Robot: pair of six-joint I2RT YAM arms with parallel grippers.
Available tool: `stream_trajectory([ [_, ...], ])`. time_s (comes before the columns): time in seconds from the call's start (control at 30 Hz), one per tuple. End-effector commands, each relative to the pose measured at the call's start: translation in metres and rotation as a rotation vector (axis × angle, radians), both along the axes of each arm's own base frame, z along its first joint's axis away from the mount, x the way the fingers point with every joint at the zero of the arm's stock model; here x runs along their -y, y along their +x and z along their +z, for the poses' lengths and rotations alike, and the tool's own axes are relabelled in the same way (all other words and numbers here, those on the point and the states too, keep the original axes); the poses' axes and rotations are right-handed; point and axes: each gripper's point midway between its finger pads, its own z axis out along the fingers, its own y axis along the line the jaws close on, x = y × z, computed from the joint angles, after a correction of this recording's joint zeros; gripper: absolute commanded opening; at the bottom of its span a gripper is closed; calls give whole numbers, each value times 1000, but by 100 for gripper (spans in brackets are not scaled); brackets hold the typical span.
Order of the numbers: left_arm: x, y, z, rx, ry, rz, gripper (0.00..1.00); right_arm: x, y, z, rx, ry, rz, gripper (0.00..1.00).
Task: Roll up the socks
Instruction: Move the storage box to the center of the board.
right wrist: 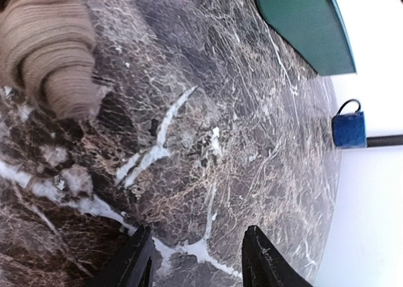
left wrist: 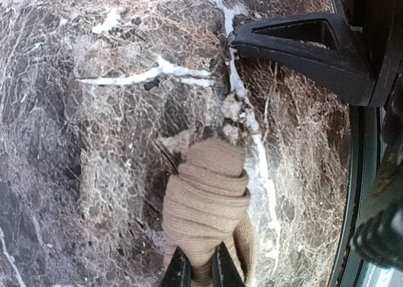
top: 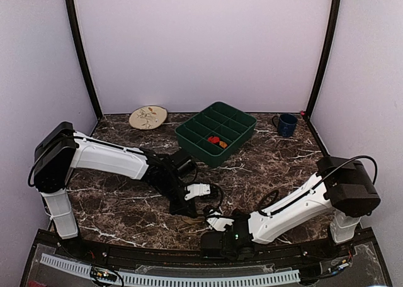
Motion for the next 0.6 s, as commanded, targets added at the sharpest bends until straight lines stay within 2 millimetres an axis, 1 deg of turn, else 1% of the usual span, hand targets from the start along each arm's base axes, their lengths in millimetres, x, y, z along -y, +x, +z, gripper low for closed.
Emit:
stream_trajectory([
  [0.0,-41,10,-39,61,184,60,0,13,-2,-5,-95,41,-102,47],
  [0.2,-46,12,-34,93,163,98,0,14,10,0,-139,140,-218,47],
  [0.3,-49,10,-34,91,174,100,0,13,17,3,-158,186,-262,47],
  [0.47,-53,14,-31,110,187,125,0,21,22,-2,-195,230,-332,47],
  [0.57,-54,21,-26,130,191,148,0,27,26,-2,-213,273,-374,47],
])
